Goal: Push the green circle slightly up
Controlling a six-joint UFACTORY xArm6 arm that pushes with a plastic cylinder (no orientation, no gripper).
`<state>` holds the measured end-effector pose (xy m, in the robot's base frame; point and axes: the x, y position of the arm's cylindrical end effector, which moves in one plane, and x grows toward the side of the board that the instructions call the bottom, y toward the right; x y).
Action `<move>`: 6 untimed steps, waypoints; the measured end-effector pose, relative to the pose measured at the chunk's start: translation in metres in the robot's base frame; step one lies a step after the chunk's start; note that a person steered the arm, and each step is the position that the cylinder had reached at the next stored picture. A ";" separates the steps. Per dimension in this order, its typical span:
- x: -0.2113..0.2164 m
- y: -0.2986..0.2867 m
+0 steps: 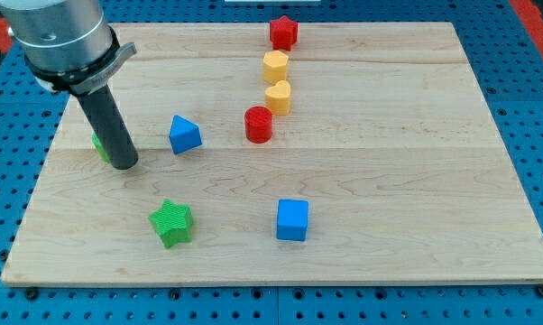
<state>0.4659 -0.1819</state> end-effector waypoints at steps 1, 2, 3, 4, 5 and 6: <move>0.022 -0.027; 0.001 -0.046; -0.025 -0.006; -0.046 -0.009; -0.054 -0.010; -0.013 -0.038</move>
